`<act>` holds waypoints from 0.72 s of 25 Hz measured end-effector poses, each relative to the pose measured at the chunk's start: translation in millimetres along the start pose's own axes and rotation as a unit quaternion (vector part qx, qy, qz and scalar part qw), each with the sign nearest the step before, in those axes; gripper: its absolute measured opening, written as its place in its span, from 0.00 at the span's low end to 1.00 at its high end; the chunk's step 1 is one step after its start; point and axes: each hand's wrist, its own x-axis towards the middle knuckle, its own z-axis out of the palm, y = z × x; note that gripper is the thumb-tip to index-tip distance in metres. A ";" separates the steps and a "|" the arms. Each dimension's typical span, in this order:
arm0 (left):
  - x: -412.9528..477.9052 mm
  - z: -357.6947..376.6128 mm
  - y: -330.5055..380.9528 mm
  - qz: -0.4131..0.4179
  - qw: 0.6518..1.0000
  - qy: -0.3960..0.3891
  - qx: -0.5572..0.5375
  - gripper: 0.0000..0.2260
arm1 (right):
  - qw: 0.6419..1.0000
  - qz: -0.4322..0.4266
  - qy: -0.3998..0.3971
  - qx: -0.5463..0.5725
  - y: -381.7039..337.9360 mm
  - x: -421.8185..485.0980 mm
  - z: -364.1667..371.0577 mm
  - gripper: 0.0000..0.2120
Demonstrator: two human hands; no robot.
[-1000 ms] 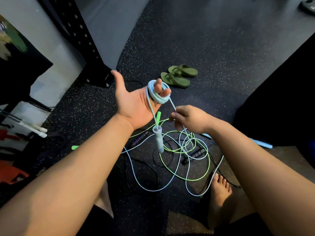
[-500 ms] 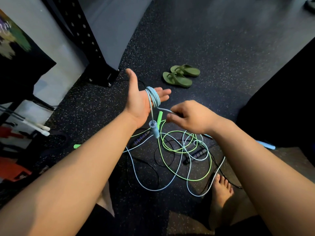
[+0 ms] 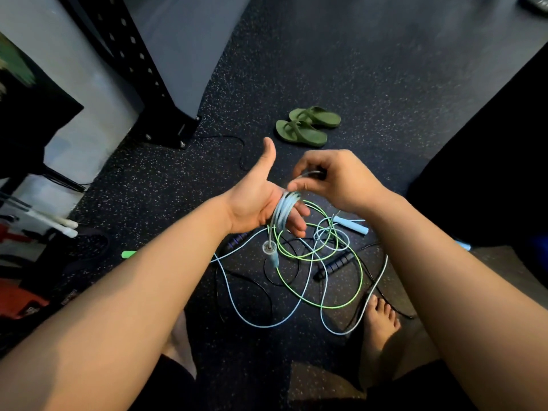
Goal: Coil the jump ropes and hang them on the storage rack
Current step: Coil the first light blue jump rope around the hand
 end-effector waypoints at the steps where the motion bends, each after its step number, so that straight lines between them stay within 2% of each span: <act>1: -0.9 -0.5 2.4 0.008 1.000 -0.005 -0.028 0.58 | 1.000 0.008 0.005 0.002 3.9 -0.5 0.7 0.10; 5: -6.8 -1.1 11.1 0.070 0.983 -0.004 -0.168 0.54 | 0.996 0.085 -0.004 -0.017 16.0 -4.2 6.4 0.11; 8: -13.2 -3.6 15.2 0.132 0.938 0.015 -0.320 0.53 | 0.989 0.135 -0.056 -0.012 18.8 -5.8 11.1 0.15; 10: -14.8 -8.4 15.4 0.178 0.906 0.042 -0.381 0.52 | 0.979 0.167 -0.112 0.016 19.9 -6.2 17.4 0.16; 15: -18.5 -21.2 13.7 0.280 0.850 0.079 -0.440 0.52 | 0.953 0.194 -0.219 0.080 14.1 -7.4 27.7 0.13; 18: -17.3 -20.7 14.2 0.301 0.840 0.097 -0.441 0.56 | 0.953 0.178 -0.234 0.079 2.2 -4.3 23.3 0.13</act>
